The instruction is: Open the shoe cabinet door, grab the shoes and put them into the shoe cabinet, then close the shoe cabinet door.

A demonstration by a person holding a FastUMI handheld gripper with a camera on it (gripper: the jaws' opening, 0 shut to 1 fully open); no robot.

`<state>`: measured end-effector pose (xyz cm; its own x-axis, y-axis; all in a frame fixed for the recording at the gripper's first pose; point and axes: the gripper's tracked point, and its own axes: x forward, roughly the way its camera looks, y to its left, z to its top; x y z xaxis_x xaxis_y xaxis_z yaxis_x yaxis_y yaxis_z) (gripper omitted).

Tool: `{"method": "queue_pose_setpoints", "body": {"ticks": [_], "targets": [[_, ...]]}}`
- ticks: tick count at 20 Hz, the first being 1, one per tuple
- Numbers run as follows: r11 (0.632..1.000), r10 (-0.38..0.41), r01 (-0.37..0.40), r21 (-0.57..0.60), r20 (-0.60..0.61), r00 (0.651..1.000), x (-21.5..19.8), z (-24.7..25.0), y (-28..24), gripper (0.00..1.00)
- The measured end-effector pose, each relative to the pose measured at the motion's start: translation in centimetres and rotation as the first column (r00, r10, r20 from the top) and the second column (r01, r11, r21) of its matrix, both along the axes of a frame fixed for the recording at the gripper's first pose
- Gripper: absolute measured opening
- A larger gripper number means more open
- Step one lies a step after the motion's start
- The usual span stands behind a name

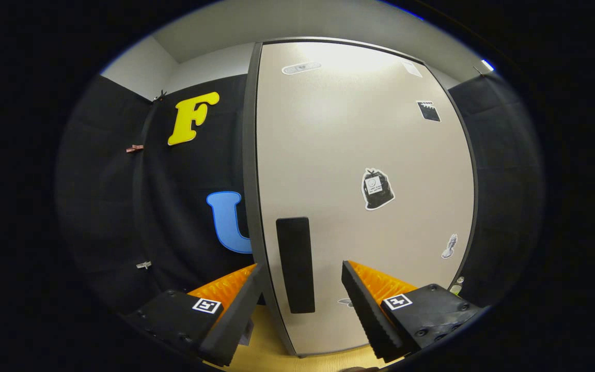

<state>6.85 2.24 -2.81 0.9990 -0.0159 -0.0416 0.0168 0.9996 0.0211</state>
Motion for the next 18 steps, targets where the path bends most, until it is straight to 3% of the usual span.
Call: {"method": "queue_pose_setpoints", "body": {"ticks": [2, 6, 8, 10, 12, 14, 16, 18], "targets": [[1.0, -0.01, 0.01, -0.001, -0.01, 1.0, 0.9, -0.5, -0.1, 0.98], [1.0, -0.023, 0.023, -0.008, -0.016, 1.0, 1.9, -1.1, 0.0, 0.86], [0.999, -0.03, 0.03, -0.018, -0.013, 0.999, 2.2, -1.2, 0.0, 0.75], [0.999, -0.034, 0.034, -0.019, -0.014, 0.999, 2.8, -1.7, -0.1, 0.74], [0.999, -0.044, 0.044, -0.021, -0.013, 0.999, 2.7, -1.4, 0.0, 0.47], [0.999, -0.042, 0.041, -0.023, -0.017, 0.999, 2.9, -1.5, 0.1, 0.5], [0.998, -0.045, 0.044, -0.036, -0.009, 0.999, 2.8, -1.5, 0.2, 0.4], [0.998, -0.051, 0.051, -0.046, -0.004, 0.999, 2.6, -1.5, 0.2, 0.4]]}}
